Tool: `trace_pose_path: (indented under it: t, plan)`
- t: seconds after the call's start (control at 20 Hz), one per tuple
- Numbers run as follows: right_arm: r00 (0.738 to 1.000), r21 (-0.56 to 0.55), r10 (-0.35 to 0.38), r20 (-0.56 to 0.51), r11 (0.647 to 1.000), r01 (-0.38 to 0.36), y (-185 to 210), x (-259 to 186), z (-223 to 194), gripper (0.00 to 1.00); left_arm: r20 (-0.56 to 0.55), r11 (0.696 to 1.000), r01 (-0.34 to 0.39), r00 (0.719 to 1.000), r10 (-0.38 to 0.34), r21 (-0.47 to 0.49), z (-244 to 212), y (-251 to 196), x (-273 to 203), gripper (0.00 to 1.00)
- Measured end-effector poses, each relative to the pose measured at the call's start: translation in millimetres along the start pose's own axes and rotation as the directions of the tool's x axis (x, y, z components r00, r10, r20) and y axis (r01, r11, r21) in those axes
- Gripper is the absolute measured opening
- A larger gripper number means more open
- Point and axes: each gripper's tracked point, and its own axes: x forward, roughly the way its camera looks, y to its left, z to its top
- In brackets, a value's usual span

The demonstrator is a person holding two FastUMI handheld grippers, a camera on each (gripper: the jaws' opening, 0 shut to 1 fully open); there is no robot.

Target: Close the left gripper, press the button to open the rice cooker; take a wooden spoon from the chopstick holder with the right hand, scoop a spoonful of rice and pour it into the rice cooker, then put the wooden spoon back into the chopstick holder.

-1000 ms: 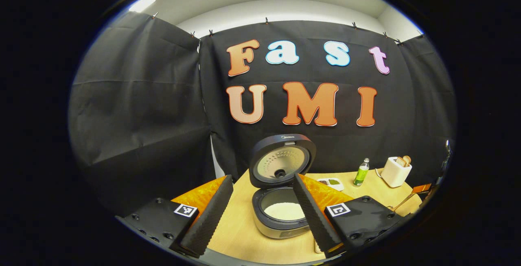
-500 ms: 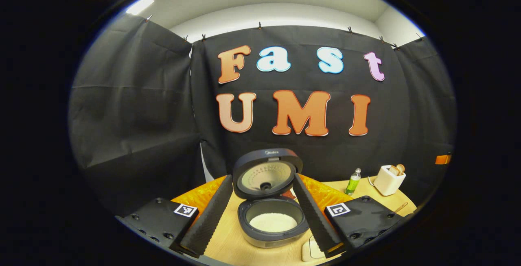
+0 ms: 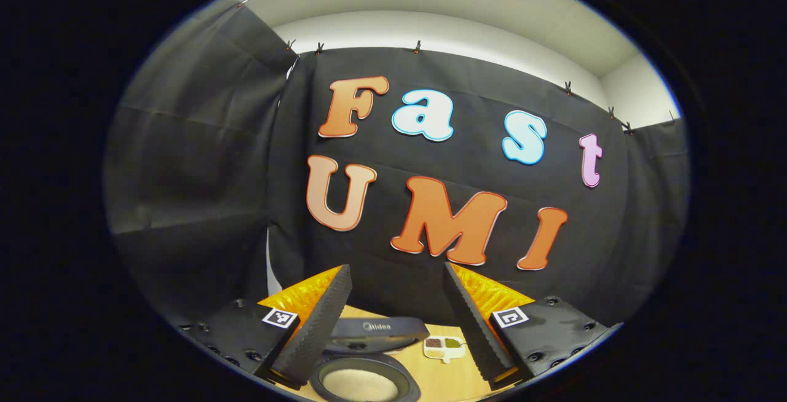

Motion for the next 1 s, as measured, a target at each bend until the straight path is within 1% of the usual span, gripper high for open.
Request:
trace_pose_path:
  t: [0.05, 0.15, 0.25, 0.35, 0.45, 0.55, 0.65, 0.75, 0.8, 0.85, 0.9, 0.95, 1.0]
  plan:
    - [1.0, 0.0, 0.003, 0.0, 1.0, -0.003, 1, 0, 1, 0.95, -0.006, 0.999, -0.024, 1.0, 0.024, 0.039, -2, 3, 15, 0.97]
    - [1.0, 0.01, 0.001, 0.002, 1.0, -0.001, 2, -1, 3, 0.95, -0.025, 0.994, -0.041, 0.999, 0.044, 0.102, -13, 4, 42, 0.97]
    - [1.0, 0.019, -0.013, 0.003, 1.0, 0.013, -2, -1, 3, 0.95, -0.093, 0.991, -0.037, 0.994, 0.049, 0.125, -43, 4, 65, 0.97]
    - [1.0, 0.019, -0.022, -0.004, 1.0, 0.023, -4, 0, -2, 0.95, -0.183, 0.991, -0.043, 0.981, 0.066, 0.124, -78, 11, 80, 0.98]
    - [1.0, 0.026, -0.017, -0.018, 0.999, 0.018, -2, -3, -6, 0.95, -0.219, 0.989, -0.06, 0.972, 0.089, 0.136, -101, 19, 86, 1.0]
    - [1.0, 0.025, -0.011, -0.02, 1.0, 0.011, 0, -4, -10, 0.95, -0.234, 0.986, -0.052, 0.968, 0.089, 0.159, -114, 21, 85, 0.98]
    - [1.0, 0.034, -0.01, -0.023, 0.999, 0.011, 0, -6, -12, 0.95, -0.258, 0.98, -0.055, 0.96, 0.105, 0.191, -129, 27, 78, 0.98]
    - [1.0, 0.052, -0.001, -0.025, 0.999, 0.002, 3, -7, -12, 0.95, -0.304, 0.983, -0.059, 0.946, 0.111, 0.176, -150, 28, 68, 1.0]
    - [1.0, 0.058, 0.004, -0.026, 0.998, -0.003, 4, -8, -11, 0.95, -0.295, 0.986, -0.063, 0.95, 0.106, 0.154, -148, 25, 59, 0.97]
    - [1.0, 0.063, 0.015, -0.026, 0.998, -0.013, 7, -10, -12, 0.95, -0.288, 0.989, -0.06, 0.953, 0.098, 0.137, -147, 22, 51, 0.98]
    - [0.999, 0.071, 0.025, -0.023, 0.997, -0.024, 10, -12, -12, 0.95, -0.287, 0.989, -0.061, 0.953, 0.099, 0.136, -151, 20, 45, 0.98]
    - [0.999, 0.078, 0.034, -0.021, 0.996, -0.032, 11, -13, -12, 0.95, -0.267, 0.987, -0.05, 0.96, 0.09, 0.151, -153, 18, 39, 1.0]
    - [0.999, 0.081, 0.035, -0.023, 0.996, -0.033, 12, -13, -14, 0.95, -0.253, 0.985, -0.042, 0.964, 0.085, 0.17, -157, 14, 29, 1.0]
